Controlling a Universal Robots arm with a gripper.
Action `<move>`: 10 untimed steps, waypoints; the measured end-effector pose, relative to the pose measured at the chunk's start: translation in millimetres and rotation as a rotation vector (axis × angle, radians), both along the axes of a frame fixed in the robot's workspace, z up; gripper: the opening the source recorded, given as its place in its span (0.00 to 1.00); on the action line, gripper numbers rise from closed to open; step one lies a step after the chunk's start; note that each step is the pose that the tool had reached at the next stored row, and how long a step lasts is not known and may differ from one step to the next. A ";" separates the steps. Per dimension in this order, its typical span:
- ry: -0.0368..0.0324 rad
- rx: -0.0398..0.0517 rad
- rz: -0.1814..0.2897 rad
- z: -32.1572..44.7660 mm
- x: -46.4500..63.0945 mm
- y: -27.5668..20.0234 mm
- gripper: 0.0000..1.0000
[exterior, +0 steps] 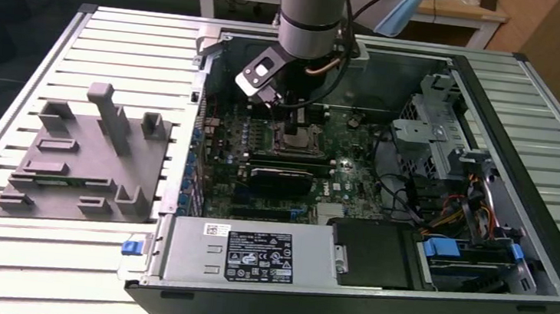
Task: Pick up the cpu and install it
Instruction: 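Close the cpu cover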
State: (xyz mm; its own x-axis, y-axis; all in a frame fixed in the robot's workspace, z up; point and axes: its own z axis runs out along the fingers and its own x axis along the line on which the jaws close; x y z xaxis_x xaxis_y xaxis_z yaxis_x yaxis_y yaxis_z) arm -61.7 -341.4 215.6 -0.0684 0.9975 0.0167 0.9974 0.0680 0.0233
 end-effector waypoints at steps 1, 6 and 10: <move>0.0001 -0.0001 0.000 0.1 0.0 -0.1 0.11; 0.0001 0.0002 0.000 0.0 5.4 -0.1 0.11; 0.0002 0.0002 0.002 0.0 13.9 -0.2 0.11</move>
